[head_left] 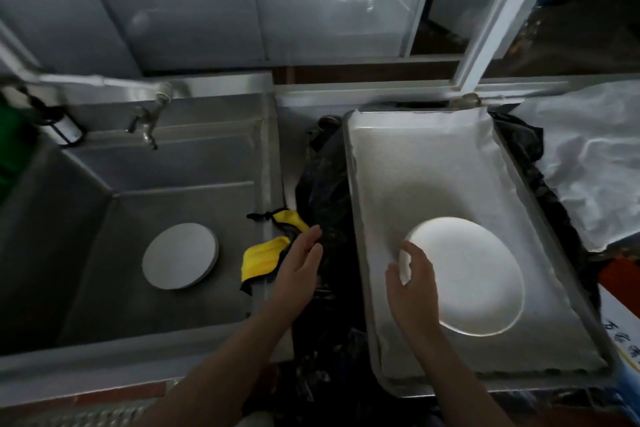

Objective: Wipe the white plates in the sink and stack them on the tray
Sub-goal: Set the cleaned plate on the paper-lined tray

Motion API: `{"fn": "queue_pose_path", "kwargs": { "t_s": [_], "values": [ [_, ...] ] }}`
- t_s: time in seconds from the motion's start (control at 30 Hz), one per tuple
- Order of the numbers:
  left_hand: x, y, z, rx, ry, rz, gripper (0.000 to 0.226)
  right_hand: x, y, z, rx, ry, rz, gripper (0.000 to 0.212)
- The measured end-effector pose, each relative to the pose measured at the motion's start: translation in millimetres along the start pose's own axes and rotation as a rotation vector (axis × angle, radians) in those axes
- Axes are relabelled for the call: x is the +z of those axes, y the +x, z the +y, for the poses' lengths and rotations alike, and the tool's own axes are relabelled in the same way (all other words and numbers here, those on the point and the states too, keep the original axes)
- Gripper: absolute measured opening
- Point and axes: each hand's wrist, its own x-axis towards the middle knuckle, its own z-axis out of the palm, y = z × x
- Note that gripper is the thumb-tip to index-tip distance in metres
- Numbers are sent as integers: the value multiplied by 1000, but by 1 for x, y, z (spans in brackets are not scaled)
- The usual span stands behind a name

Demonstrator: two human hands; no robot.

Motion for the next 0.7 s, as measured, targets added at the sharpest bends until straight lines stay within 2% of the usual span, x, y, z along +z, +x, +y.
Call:
{"fn": "queue_pose_path", "kwargs": {
  "t_s": [0.13,0.33,0.5,0.7],
  "values": [
    [-67,5,-12,-19,16,53,27,59,-18,-32,-18,34,-102,35],
    [-173,6,-34,-51,111,103,25,150,-45,-65,8,84,-273,34],
    [-256,9,-63,-111,116,160,23,222,-73,-94,82,116,-313,31],
    [-309,17,-86,-191,166,150,25,271,-94,-98,210,145,-391,34]
  ]
}}
